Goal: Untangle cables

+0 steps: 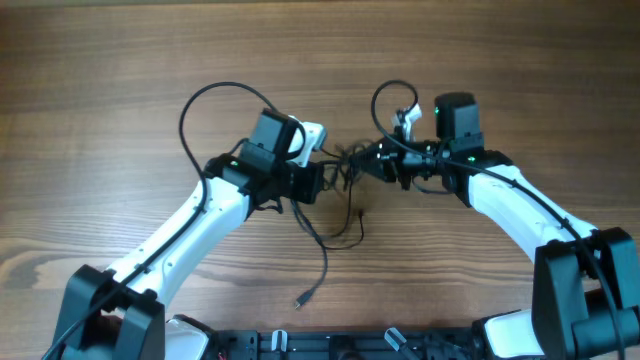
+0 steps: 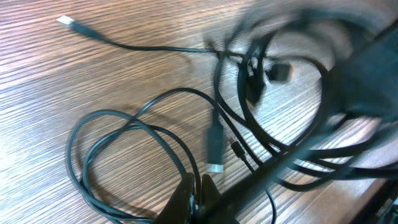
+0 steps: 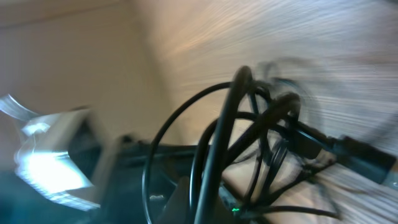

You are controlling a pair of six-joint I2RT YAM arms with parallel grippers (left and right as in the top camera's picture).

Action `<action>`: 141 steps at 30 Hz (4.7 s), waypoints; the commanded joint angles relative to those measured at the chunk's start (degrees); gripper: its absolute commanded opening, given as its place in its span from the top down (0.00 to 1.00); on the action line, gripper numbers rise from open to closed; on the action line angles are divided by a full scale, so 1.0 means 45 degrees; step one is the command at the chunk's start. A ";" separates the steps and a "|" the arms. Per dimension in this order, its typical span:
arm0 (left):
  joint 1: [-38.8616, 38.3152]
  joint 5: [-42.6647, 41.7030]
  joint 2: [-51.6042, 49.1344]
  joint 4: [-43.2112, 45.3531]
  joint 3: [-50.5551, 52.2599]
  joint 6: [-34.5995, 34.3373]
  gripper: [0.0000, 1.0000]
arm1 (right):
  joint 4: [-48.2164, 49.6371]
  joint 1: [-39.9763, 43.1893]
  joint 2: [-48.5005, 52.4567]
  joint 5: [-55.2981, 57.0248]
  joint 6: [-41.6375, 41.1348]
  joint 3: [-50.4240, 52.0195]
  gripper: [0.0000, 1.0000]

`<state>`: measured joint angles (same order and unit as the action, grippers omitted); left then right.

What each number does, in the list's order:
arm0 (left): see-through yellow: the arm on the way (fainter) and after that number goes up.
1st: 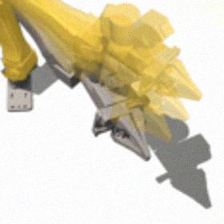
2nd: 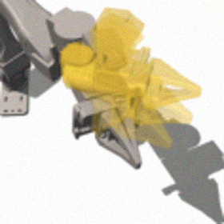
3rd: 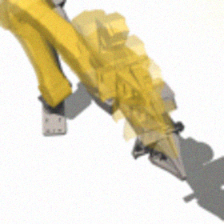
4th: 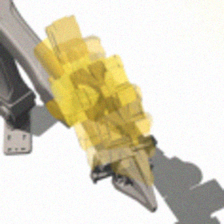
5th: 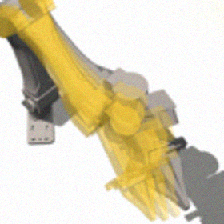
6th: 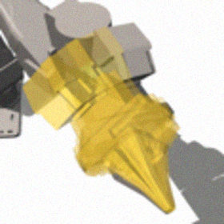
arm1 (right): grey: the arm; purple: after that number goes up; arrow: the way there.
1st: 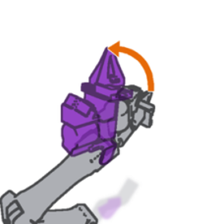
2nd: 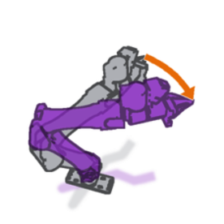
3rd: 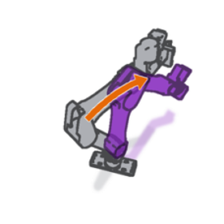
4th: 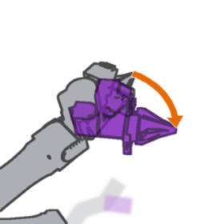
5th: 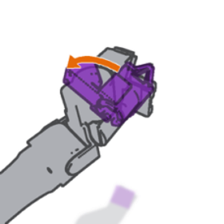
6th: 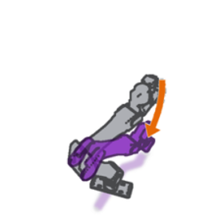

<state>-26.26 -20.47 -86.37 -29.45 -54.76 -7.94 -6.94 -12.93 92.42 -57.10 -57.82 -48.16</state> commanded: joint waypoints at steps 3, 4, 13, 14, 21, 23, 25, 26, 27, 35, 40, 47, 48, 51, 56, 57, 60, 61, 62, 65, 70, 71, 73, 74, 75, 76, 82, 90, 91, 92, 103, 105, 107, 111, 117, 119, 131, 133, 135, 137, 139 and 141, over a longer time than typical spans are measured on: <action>0.1637 0.0573 0.0957 -0.0413 0.0121 0.0058 0.96 | -0.2059 0.0214 -0.0010 0.3759 0.3172 -0.0024 0.96; 0.1797 0.0568 0.0962 -0.0408 0.0121 0.0058 0.96 | -0.2234 0.0214 -0.0010 0.4085 0.3526 -0.0024 0.96; 0.3245 0.0563 0.1005 -0.0413 0.0121 0.0000 0.96 | -0.3123 0.0214 -0.0010 0.5231 0.4537 -0.0024 0.96; 0.3390 0.0563 0.1005 -0.0423 0.0121 0.0000 0.96 | -0.3196 0.0214 -0.0010 0.5265 0.4537 -0.0024 0.96; 0.4201 0.0563 0.1005 -0.0423 0.0121 -0.0092 0.96 | -0.3876 0.0214 -0.0010 0.6232 0.4828 -0.0024 0.90; 0.4575 0.0563 0.1005 -0.0413 0.0121 -0.0389 0.96 | -0.4211 0.0257 -0.0010 0.6926 0.4663 -0.0024 0.90; 0.5066 0.0471 0.1005 -0.0379 0.0121 -0.0763 0.96 | -0.4663 0.0393 -0.0010 0.7635 0.3934 -0.0024 0.89; 0.5362 0.0311 0.1005 -0.0355 0.0121 -0.0942 0.96 | -0.4857 0.0495 -0.0010 0.7912 0.3803 -0.0024 0.87; 0.5809 -0.0044 0.1005 -0.0267 0.0121 -0.1297 0.96 | -0.5051 0.0665 -0.0010 0.8204 0.3798 -0.0024 0.86; 0.7159 -0.6178 0.1005 0.1093 0.0121 -0.1719 0.96 | -0.4770 0.0962 -0.0010 0.7300 0.4182 -0.0024 0.96; 0.6547 -1.1487 0.1005 0.1972 0.0121 -0.0568 0.96 | -0.1894 0.0913 -0.0010 0.1554 0.6509 -0.0024 0.85; 0.5241 -1.3600 0.1005 0.3079 0.0121 -0.0277 0.96 | -0.0092 0.0389 -0.0010 0.0617 0.6523 -0.0024 0.58; 0.5042 -1.3891 0.1005 0.3385 0.0121 -0.0282 0.96 | -0.0019 0.0253 -0.0010 0.0937 0.6543 -0.0024 0.52; 0.4517 -1.4013 0.1005 0.3915 0.0117 -0.0330 0.96 | -0.0029 -0.0223 0.0000 0.1889 0.6989 -0.0024 0.46; 0.4027 -1.3867 0.1005 0.3944 0.0117 -0.0325 0.96 | -0.0194 -0.1093 0.0000 0.3308 0.7140 -0.0024 0.44; 0.3973 -1.3862 0.1005 0.3949 0.0117 -0.0325 0.96 | -0.0296 -0.1243 0.0000 0.3823 0.7140 -0.0019 0.53; 0.3944 -1.3692 0.1005 0.3983 0.0117 -0.0330 0.96 | -0.0962 -0.1622 0.0000 0.5401 0.7130 -0.0019 0.96; 0.3954 -1.3444 0.1005 0.3978 0.0117 -0.0330 0.96 | -0.1132 -0.1637 0.0000 0.5586 0.7125 -0.0024 0.96; 0.3954 -1.3041 0.1005 0.3978 0.0121 -0.0330 0.96 | -0.1394 -0.1637 0.0000 0.5790 0.7125 -0.0024 0.96; 0.3954 -0.9802 0.1005 0.3400 0.0121 -0.0330 0.96 | -0.2093 -0.1598 0.0000 0.6237 0.7033 -0.0024 0.96; 0.4201 -0.3128 0.1005 0.1375 0.0117 -0.0491 0.96 | -0.4386 -0.1054 0.0000 0.9442 0.3725 -0.0024 0.96; 0.4381 -0.2424 0.1005 0.1073 0.0117 -0.0704 0.96 | -0.4847 -0.0923 0.0000 0.9976 0.3288 -0.0024 0.96; 0.4862 -0.1700 0.1005 0.0622 0.0117 -0.0894 0.96 | -0.5474 -0.0680 0.0000 1.0627 0.2943 -0.0024 0.96; 0.5149 -0.1511 0.1005 0.0476 0.0117 -0.1078 0.96 | -0.5659 -0.0573 0.0000 1.0744 0.2948 -0.0024 0.96; 0.5391 -0.1520 0.1005 0.0413 0.0117 -0.1103 0.96 | -0.5785 -0.0476 0.0000 1.0788 0.2953 -0.0024 0.96; 0.5790 -0.1520 0.1005 0.0384 0.0117 -0.1156 0.96 | -0.5897 -0.0389 0.0000 1.0792 0.2943 -0.0024 0.96; 0.8218 -0.1535 0.1005 0.0831 0.0117 -0.3560 0.96 | -0.6212 -0.0019 0.0000 1.1220 0.2157 -0.0024 0.96; 0.9651 -0.2905 0.1005 0.1341 0.0117 -0.4731 0.96 | -0.6722 0.0257 0.0000 1.2094 0.1112 -0.0024 0.96; 0.9670 -0.2905 0.1005 0.1447 0.0117 -0.4731 0.96 | -0.6805 0.0321 0.0000 1.2250 0.1098 -0.0024 0.96; 0.9675 -0.2919 0.1005 0.1622 0.0117 -0.4731 0.96 | -0.6926 0.0437 0.0000 1.2468 0.1083 -0.0024 0.96; 0.9675 -0.2909 0.1005 0.3113 0.0117 -0.4716 0.96 | -0.6887 0.4323 -0.0928 1.2041 0.3653 -0.0665 0.96; 0.9675 -0.2909 0.1020 0.3512 0.0117 -0.4716 0.96 | -0.6965 0.5489 -0.1617 1.1492 0.3876 -0.1005 0.96; 0.9675 -0.2909 0.1035 0.3755 0.0117 -0.4716 0.96 | -0.6970 0.6309 -0.2191 1.1176 0.4022 -0.1234 0.96; 0.9899 -0.2871 0.1054 0.4075 0.0117 -0.4721 0.96 | -0.7101 0.8019 -0.3512 1.1147 0.4201 -0.1715 0.96; 1.0399 -0.2924 0.1151 0.4036 0.0117 -0.4731 0.96 | -0.7431 0.9092 -0.4318 1.1171 0.4260 -0.1836 0.96; 1.0394 -0.2924 0.1185 0.4012 0.0117 -0.4731 0.96 | -0.7660 0.9092 -0.4313 1.1414 0.4294 -0.1831 0.96; 0.7723 -0.4527 0.1195 0.2749 0.0121 -0.3789 0.96 | -0.8160 0.8539 -0.4299 0.7145 0.7509 -0.1792 0.96; 0.6499 -0.4012 0.1195 0.2414 0.0121 -0.2982 0.96 | -0.8160 0.8170 -0.4299 0.7048 0.8053 -0.1792 0.96; 0.5348 -0.3269 0.1195 0.1962 0.0121 -0.2385 0.96 | -0.8155 0.7839 -0.4299 0.7048 0.8529 -0.1792 0.96; 0.4537 -0.3094 0.1190 0.1724 0.0121 -0.1889 0.96 | -0.8097 0.7635 -0.4299 0.7091 0.8568 -0.1792 0.92; 0.3623 -0.3099 0.1190 0.1661 0.0121 -0.1515 0.96 | -0.7985 0.7383 -0.4299 0.7023 0.8578 -0.1792 0.84; 0.2652 -0.3099 0.1195 0.1763 0.0121 -0.1098 0.96 | -0.7956 0.7033 -0.4299 0.6586 0.8684 -0.1787 0.73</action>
<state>-8.99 -35.66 -82.48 -21.85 -54.37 -18.72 -43.20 20.62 73.63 -23.97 -21.19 -55.55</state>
